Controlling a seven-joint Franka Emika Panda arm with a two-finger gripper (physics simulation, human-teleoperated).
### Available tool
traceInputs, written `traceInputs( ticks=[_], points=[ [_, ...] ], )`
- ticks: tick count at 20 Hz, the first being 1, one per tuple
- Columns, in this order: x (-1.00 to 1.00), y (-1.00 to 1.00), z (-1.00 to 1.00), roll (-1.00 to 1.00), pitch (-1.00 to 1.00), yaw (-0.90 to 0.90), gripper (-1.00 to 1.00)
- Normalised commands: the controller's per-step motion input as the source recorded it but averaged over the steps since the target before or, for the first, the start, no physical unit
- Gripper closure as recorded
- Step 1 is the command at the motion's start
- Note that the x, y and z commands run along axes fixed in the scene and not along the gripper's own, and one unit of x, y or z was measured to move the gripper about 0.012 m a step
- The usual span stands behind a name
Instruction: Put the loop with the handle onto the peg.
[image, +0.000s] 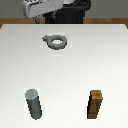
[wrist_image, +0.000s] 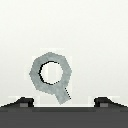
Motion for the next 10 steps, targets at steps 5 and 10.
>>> traceInputs(
  ticks=[5, 10],
  points=[
    [0.0, 0.0, -0.2, 0.0, 0.0, 0.0, -1.0],
    [-0.07, 0.0, -0.6, 0.0, 0.0, 0.0, -1.0]
  ],
)
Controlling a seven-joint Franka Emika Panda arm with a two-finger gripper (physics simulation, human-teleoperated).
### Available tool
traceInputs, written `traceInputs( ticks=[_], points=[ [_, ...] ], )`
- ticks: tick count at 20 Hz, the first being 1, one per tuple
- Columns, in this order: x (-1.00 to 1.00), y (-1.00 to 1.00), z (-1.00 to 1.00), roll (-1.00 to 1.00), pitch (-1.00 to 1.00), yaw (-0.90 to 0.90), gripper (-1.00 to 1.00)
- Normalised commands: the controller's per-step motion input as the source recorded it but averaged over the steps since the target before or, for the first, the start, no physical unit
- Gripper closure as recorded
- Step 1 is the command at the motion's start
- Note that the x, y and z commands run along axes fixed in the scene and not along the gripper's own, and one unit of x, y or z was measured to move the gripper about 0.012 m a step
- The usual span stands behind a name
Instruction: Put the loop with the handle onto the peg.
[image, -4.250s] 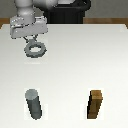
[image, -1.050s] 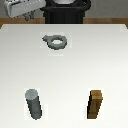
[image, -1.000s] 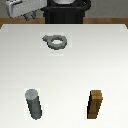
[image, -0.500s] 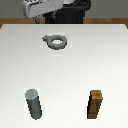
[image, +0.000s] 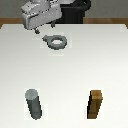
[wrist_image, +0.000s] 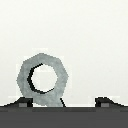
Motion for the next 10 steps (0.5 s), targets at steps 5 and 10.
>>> traceInputs(
  ticks=[5, 10],
  points=[
    [-0.4, 0.0, 0.0, 0.0, 0.0, 0.0, -1.0],
    [-0.2, 0.0, -0.6, 0.0, 0.0, 0.0, -1.0]
  ],
)
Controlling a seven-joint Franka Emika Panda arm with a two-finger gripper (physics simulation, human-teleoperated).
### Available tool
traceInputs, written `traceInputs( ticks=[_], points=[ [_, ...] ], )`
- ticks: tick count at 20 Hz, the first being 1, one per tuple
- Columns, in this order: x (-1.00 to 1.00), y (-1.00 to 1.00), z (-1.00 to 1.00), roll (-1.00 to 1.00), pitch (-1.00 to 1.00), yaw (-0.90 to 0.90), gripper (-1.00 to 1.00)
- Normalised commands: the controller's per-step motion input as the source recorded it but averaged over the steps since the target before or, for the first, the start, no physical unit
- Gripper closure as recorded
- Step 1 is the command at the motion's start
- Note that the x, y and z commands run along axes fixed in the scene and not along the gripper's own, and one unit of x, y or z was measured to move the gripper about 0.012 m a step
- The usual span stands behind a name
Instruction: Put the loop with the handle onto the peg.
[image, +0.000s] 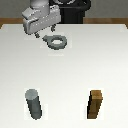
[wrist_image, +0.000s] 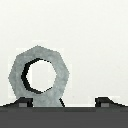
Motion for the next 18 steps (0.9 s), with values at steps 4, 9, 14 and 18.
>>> traceInputs(
  ticks=[4, 9, 14, 18],
  points=[
    [-0.25, 0.0, -0.25, 0.0, 0.0, 0.0, -1.0],
    [-0.2, 0.0, -0.2, 0.0, 0.0, 0.0, -1.0],
    [0.2, 0.0, 0.0, 0.0, 0.0, 0.0, -1.0],
    [0.75, 0.0, 0.0, 0.0, 0.0, 0.0, -1.0]
  ],
)
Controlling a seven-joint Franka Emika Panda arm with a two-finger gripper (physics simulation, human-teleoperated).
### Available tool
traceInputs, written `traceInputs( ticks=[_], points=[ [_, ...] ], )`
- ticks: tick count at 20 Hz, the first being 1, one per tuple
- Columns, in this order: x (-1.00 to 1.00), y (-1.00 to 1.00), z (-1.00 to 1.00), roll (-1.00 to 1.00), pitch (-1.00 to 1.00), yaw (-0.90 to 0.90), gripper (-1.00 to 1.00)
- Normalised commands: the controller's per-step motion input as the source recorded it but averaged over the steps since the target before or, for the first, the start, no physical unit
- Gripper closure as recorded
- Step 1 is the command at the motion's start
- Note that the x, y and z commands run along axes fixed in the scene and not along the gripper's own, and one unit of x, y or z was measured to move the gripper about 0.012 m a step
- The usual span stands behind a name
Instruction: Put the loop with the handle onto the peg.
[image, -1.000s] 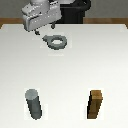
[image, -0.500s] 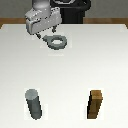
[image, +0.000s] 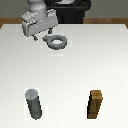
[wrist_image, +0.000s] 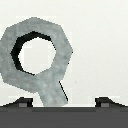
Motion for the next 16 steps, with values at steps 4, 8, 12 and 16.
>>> traceInputs(
  ticks=[4, 8, 12, 16],
  points=[
    [0.0, 0.5, 0.0, 0.0, 0.0, 0.0, -1.0],
    [-0.25, 0.0, -0.25, 0.0, 0.0, 0.0, -1.0],
    [-0.25, 0.0, 0.0, 0.0, 0.0, 0.0, -1.0],
    [0.0, 0.0, 0.0, 0.0, 0.0, 0.0, -1.0]
  ],
)
